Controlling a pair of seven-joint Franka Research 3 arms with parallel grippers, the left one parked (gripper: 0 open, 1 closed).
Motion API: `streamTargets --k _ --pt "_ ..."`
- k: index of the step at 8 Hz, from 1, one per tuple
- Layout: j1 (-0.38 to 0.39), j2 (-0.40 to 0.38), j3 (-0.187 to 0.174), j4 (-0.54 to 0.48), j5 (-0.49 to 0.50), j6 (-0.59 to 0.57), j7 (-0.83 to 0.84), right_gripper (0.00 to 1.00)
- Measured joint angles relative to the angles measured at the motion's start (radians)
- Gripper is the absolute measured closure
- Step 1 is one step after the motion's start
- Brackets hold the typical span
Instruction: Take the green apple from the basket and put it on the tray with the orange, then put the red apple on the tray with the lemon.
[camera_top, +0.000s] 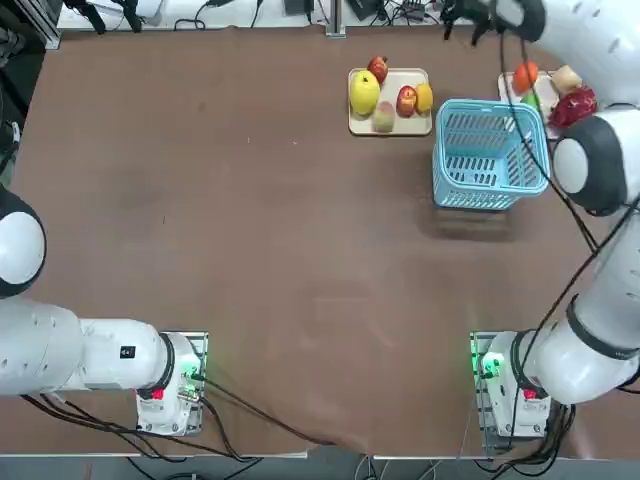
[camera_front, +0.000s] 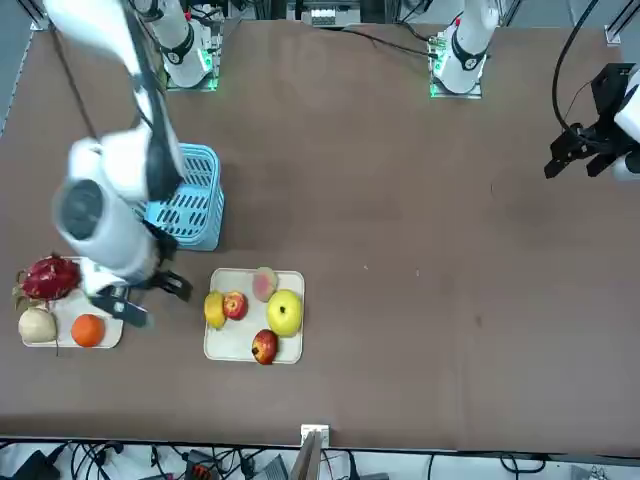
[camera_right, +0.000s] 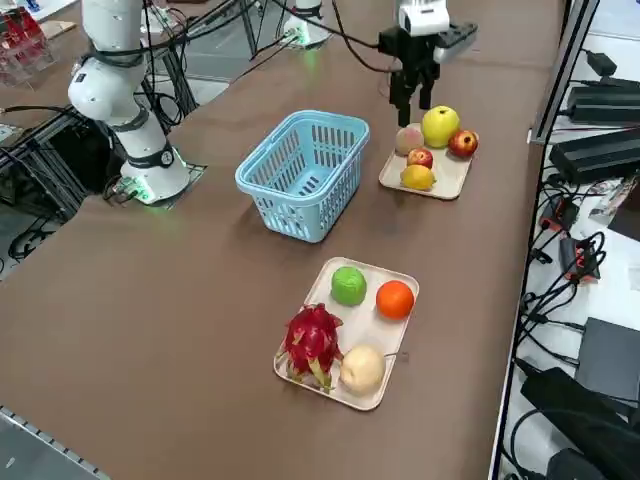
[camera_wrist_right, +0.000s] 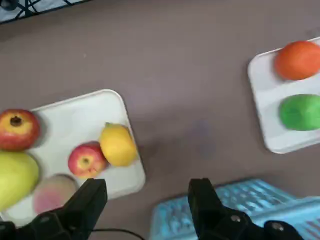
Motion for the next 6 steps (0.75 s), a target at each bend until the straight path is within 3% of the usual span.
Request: streamTargets --k 3,6 --pt "-0.099 -0.124 -0.004 0.008 -0.002 -0.175 -0.269 0.0" --pt "-0.217 -0.268 -0.005 -0.055 -0.002 -0.23 -0.526 0.0"
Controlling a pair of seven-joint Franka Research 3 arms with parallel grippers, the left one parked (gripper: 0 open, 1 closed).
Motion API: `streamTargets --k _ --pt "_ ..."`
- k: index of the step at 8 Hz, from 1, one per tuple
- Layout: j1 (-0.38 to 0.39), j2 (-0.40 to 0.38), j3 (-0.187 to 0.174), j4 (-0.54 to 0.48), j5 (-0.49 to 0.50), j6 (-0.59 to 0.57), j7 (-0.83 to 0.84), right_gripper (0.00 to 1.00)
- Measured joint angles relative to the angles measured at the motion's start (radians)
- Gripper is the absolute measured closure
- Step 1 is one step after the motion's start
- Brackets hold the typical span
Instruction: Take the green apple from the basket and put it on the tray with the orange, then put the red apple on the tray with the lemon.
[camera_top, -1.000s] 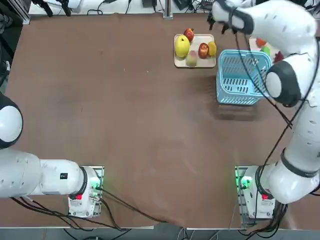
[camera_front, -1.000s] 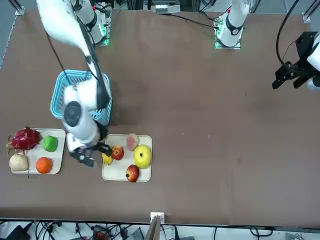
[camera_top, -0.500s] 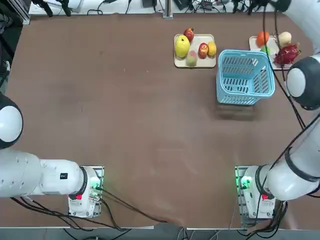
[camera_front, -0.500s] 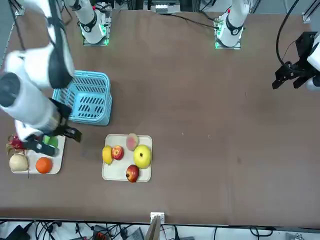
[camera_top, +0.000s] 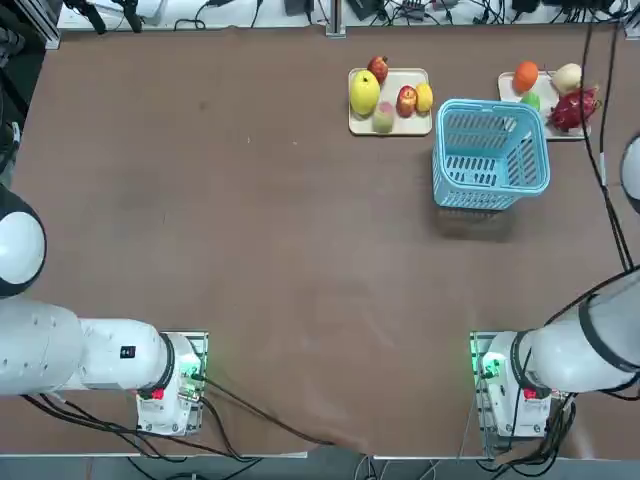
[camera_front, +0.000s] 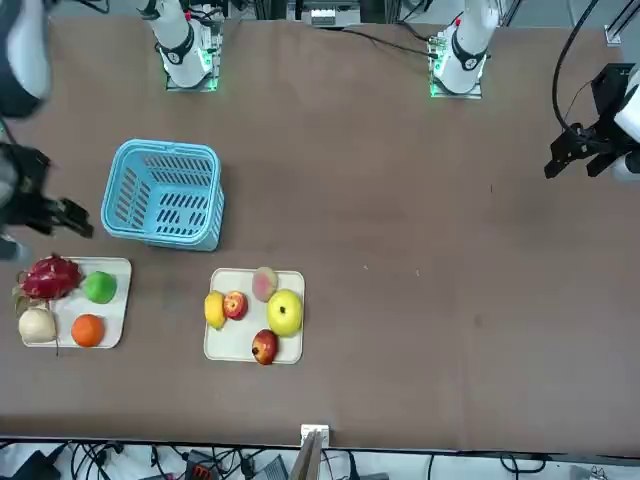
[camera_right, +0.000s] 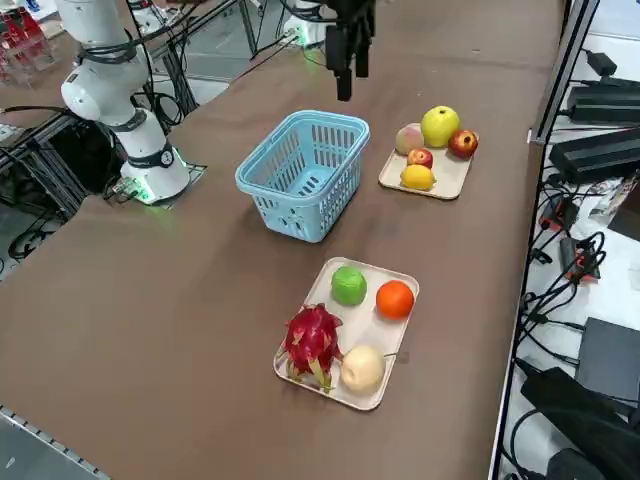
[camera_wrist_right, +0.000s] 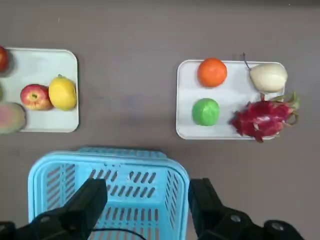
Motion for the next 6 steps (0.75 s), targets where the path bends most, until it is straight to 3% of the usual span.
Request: streamTargets --k 4,5,6 --pt "-0.025 -0.094 0.018 -0.031 -0.005 -0.049 -0.003 0.0" --pt "-0.067 -0.133 0.039 -0.077 -0.005 -0.054 -0.006 0.0" --pt "-0.127 -0.183 0.088 -0.14 -0.005 -0.055 -0.007 0.0"
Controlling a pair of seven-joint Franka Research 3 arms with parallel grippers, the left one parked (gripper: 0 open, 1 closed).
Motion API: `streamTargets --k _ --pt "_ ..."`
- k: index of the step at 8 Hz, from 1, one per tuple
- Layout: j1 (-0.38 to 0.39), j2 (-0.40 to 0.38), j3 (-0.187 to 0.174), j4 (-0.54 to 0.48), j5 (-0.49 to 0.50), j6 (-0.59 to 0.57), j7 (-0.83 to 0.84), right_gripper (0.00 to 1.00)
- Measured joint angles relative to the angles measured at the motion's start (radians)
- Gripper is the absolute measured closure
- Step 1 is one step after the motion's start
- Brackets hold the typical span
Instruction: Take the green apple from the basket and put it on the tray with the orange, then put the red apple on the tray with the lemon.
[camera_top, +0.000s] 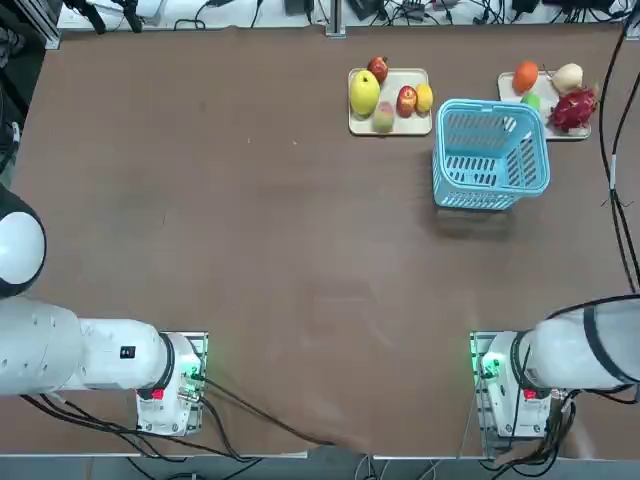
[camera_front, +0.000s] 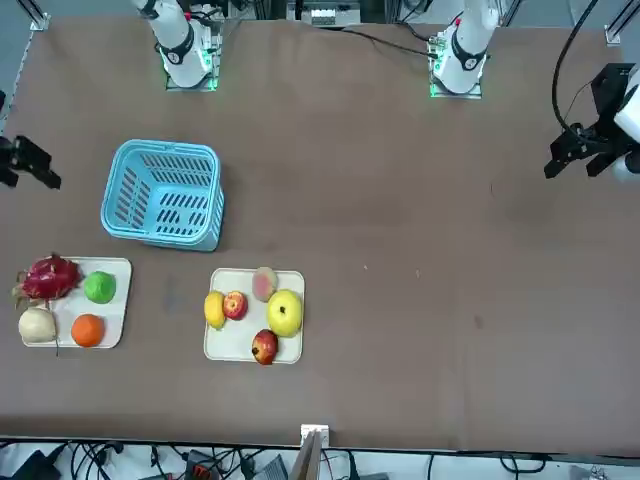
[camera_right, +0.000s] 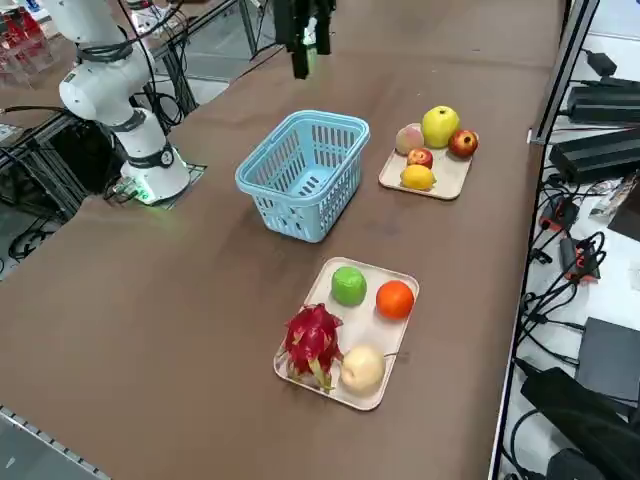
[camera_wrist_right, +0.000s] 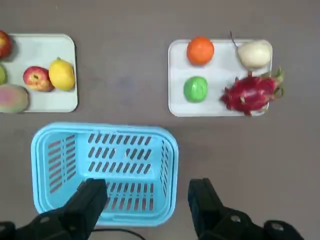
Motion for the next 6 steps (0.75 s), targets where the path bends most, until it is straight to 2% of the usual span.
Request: streamTargets --k 1,2,4,6 --pt "-0.047 -0.044 0.051 -0.05 0.0 -0.006 0.0 0.0" --pt "-0.063 -0.081 0.079 -0.088 0.0 -0.014 0.0 0.0" --pt "-0.065 -0.122 0.089 -0.132 0.002 -0.014 -0.007 0.0" --pt "-0.069 -0.129 0.089 -0.133 0.02 -0.012 -0.008 0.0"
